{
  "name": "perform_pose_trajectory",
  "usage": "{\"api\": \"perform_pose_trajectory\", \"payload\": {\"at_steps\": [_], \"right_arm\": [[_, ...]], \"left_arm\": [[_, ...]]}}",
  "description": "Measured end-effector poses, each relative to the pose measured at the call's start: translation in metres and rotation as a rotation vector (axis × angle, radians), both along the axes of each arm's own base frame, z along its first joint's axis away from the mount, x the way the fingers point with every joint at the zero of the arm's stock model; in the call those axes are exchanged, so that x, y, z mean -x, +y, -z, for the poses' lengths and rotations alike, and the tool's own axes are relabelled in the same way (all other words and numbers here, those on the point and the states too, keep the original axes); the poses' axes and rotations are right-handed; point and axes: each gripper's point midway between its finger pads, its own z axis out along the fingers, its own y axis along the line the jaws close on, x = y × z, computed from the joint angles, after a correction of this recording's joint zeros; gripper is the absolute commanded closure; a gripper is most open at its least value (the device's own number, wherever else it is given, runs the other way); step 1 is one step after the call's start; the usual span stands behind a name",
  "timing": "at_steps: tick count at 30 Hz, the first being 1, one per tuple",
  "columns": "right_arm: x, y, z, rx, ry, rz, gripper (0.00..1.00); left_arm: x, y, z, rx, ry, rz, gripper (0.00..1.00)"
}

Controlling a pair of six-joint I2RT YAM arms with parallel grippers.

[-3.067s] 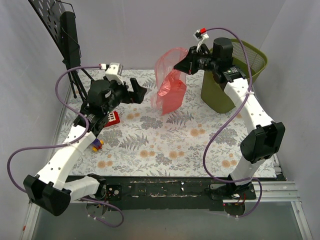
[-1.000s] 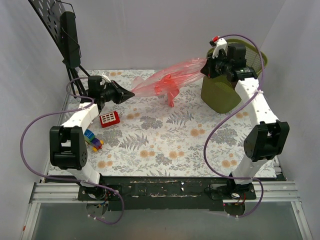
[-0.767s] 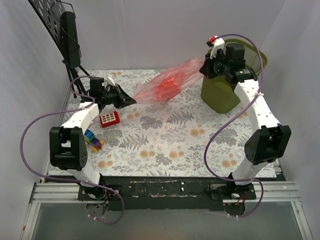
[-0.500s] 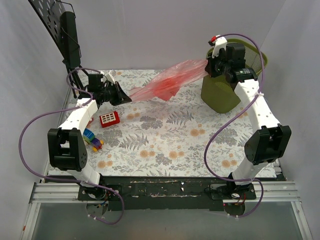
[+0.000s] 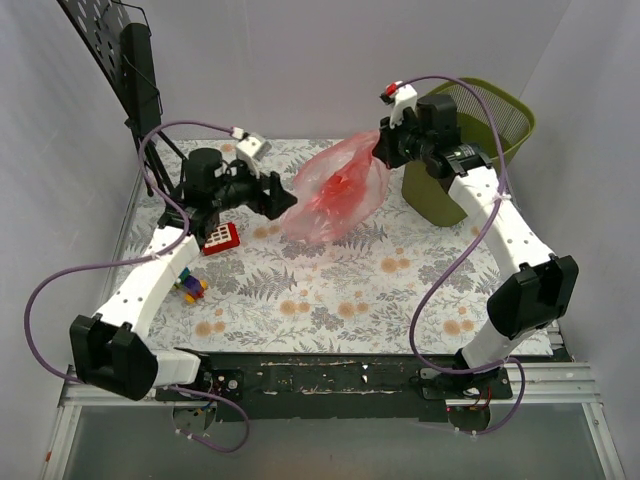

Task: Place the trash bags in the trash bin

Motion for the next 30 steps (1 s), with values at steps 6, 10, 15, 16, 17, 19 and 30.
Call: {"api": "perform_pose_trajectory", "payload": {"at_steps": [6,10,15,16,17,19,30], "right_arm": [[0.027,0.044,0.002,-0.023,0.033,-0.104,0.99],[0.042,0.065,0.002,-0.028,0.04,-0.169,0.99],[0.048,0.07,0.002,-0.029,0.04,-0.199,0.99],[0.05,0.069,0.002,-0.029,0.041,-0.199,0.99],[0.051,0.068,0.001,-0.031,0.039,-0.2,0.99],[0.055,0.067,-0.001,-0.034,0.039,-0.2,0.99],[0.059,0.067,-0.008,-0.058,0.042,-0.202,0.99]], "left_arm": [[0.028,-0.077,-0.037,-0.123,-0.364,0.162,0.25],[0.003,-0.088,-0.034,-0.218,-0.484,0.082,0.25],[-0.036,-0.08,-0.025,-0.338,-0.588,-0.018,0.23],[-0.039,-0.079,-0.023,-0.354,-0.605,-0.021,0.23],[-0.041,-0.079,-0.02,-0.368,-0.617,-0.017,0.23],[-0.043,-0.08,-0.015,-0.385,-0.628,-0.005,0.24],[-0.061,-0.079,0.045,-0.509,-0.546,0.003,0.72]]}}
